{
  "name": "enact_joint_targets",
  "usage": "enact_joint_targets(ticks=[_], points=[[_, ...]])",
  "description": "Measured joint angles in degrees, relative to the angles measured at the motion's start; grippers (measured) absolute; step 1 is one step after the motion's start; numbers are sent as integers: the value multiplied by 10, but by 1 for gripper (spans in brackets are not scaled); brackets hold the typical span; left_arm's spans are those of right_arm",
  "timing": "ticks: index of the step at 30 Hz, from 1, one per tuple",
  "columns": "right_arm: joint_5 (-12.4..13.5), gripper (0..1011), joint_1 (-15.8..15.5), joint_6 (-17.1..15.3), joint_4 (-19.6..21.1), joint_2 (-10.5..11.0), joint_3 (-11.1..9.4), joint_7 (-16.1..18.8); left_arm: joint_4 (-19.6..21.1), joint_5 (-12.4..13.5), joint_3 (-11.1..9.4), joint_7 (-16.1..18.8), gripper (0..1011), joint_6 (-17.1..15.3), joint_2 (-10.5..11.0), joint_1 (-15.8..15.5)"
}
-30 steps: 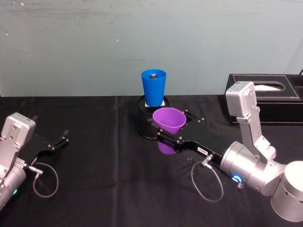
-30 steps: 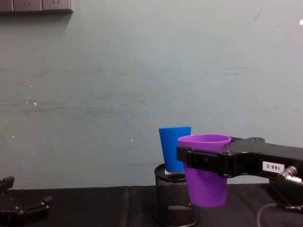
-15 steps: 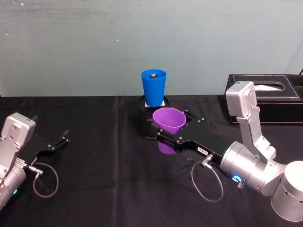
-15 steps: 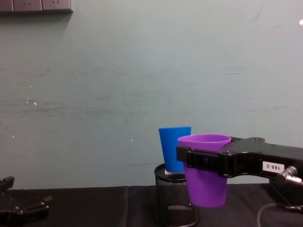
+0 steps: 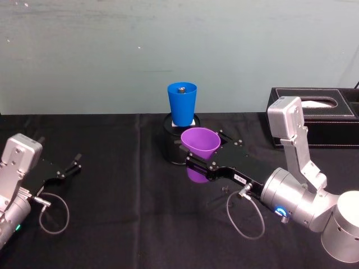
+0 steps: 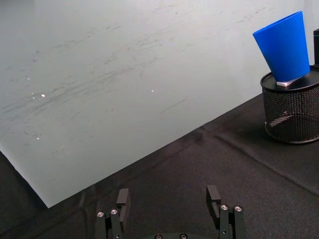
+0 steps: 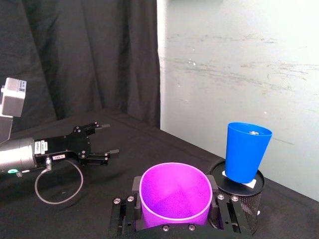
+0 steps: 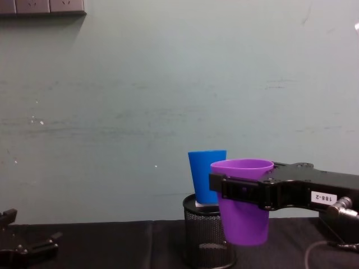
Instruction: Pick up one cup with a gripper and tap it against the other cup.
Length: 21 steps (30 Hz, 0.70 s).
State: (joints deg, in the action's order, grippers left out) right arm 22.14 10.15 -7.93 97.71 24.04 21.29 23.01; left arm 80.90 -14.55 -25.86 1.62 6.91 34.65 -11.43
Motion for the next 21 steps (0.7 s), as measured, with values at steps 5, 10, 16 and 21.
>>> enact_joint_targets(ticks=[5,10,16,21], points=[[0,734,0,0,0,0,0,0,0,0,0,0,1000,0,0,0],[0,735,0,0,0,0,0,0,0,0,0,0,1000,0,0,0],[0,735,0,0,0,0,0,0,0,0,0,0,1000,0,0,0],[0,734,0,0,0,0,0,0,0,0,0,0,1000,0,0,0]])
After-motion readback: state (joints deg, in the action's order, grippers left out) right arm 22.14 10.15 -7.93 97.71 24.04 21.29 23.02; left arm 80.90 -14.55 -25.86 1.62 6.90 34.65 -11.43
